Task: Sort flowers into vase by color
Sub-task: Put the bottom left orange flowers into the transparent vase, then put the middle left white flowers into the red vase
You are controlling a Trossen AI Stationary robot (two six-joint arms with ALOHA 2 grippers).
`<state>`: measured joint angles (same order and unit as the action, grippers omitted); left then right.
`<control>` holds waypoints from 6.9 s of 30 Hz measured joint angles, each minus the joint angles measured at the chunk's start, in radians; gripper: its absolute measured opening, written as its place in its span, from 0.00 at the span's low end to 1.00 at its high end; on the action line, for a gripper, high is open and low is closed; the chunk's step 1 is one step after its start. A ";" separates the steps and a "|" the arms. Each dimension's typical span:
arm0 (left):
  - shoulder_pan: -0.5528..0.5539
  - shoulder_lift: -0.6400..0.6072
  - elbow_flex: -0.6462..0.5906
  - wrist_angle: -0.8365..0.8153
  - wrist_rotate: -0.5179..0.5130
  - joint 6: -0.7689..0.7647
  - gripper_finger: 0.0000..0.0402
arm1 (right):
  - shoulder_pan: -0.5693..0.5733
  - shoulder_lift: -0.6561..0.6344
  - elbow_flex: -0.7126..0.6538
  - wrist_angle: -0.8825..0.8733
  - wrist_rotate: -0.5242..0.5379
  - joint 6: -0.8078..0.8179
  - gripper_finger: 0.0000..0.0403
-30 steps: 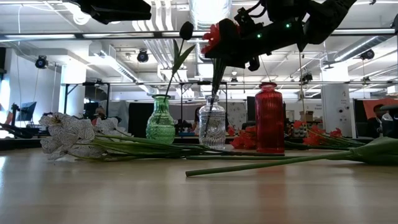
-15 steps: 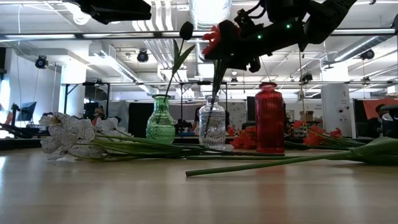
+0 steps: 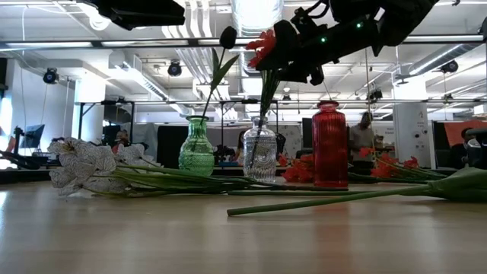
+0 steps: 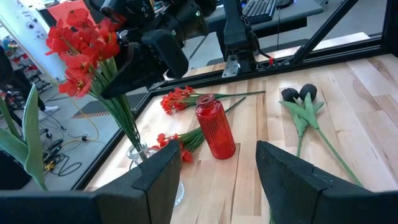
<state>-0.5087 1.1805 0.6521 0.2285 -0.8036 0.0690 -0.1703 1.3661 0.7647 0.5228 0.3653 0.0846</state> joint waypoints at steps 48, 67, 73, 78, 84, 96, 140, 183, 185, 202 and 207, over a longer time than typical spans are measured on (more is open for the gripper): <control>0.000 0.000 0.000 -0.006 -0.002 -0.018 0.48 | 0.000 -0.288 0.000 -0.562 0.001 0.187 0.76; 0.096 0.000 0.012 -0.138 -0.024 -0.248 0.48 | 0.000 -0.420 0.041 -1.075 -0.007 0.486 0.72; 0.154 0.000 0.056 -0.385 0.034 -0.420 0.48 | 0.000 -0.395 0.101 -1.261 -0.007 0.519 0.69; 0.166 0.000 0.056 -0.502 0.098 -0.491 0.48 | 0.000 -0.396 0.115 -1.328 -0.007 0.526 0.67; 0.166 0.000 0.056 -0.606 0.111 -0.553 0.48 | 0.000 -0.396 0.140 -1.443 -0.031 0.570 0.65; 0.212 0.000 0.056 -0.639 0.109 -0.503 0.48 | 0.000 -0.396 0.151 -1.495 -0.323 0.614 0.61; 0.316 0.000 0.151 -0.936 0.109 -0.615 0.48 | 0.417 -0.203 0.367 -1.244 -0.345 0.729 0.59; 0.323 0.282 0.234 -1.054 0.266 -0.321 0.37 | 0.417 0.044 0.709 -1.432 -0.259 0.562 0.59; 0.323 0.282 0.226 -1.057 0.267 -0.294 0.37 | 0.417 0.044 0.715 -1.431 -0.259 0.564 0.59; 0.323 0.283 0.185 -1.074 0.329 -0.120 0.60 | 0.417 0.041 0.716 -1.499 -0.285 0.567 0.59; 0.324 0.277 0.157 -1.038 0.407 -0.059 0.60 | 0.417 0.037 0.716 -1.557 -0.288 0.546 0.59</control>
<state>-0.1848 1.4578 0.8087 -0.8098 -0.3967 0.0104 0.2466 1.4033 1.4811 -1.0340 0.0776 0.6303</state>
